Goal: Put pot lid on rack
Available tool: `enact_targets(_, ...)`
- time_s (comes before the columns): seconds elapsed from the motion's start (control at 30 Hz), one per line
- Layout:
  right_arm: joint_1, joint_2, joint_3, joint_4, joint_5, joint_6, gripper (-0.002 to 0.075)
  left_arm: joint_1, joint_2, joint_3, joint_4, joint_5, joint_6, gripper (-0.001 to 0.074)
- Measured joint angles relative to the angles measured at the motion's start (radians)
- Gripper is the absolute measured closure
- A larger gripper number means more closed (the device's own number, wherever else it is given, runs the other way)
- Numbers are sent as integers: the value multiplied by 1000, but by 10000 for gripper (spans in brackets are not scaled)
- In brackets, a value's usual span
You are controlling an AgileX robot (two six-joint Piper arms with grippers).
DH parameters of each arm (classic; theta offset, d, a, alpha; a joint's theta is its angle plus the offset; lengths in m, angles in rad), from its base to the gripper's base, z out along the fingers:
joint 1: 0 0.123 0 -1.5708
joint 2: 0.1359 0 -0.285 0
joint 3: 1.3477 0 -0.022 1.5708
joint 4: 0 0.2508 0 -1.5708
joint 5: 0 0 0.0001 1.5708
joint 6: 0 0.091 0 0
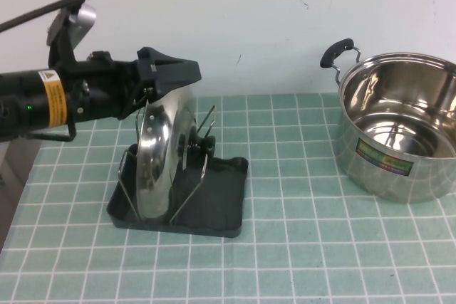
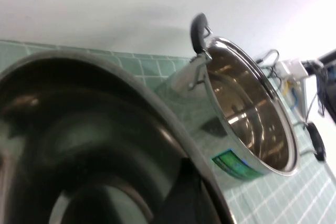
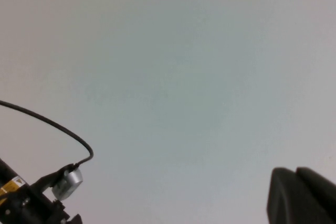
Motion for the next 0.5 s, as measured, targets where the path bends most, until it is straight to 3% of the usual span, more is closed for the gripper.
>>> enact_targets(0.27, 0, 0, -15, -53, 82, -117, 727, 16, 2, -197, 207, -109, -50, 156)
enact_targets(0.37, 0, 0, -60, -79, 274, -148, 727, 27, 2, -297, 227, -142, -64, 280)
enact_targets(0.5, 0, 0, -100, -145, 426, -162, 727, 38, -5, -403, 234, -130, -46, 524)
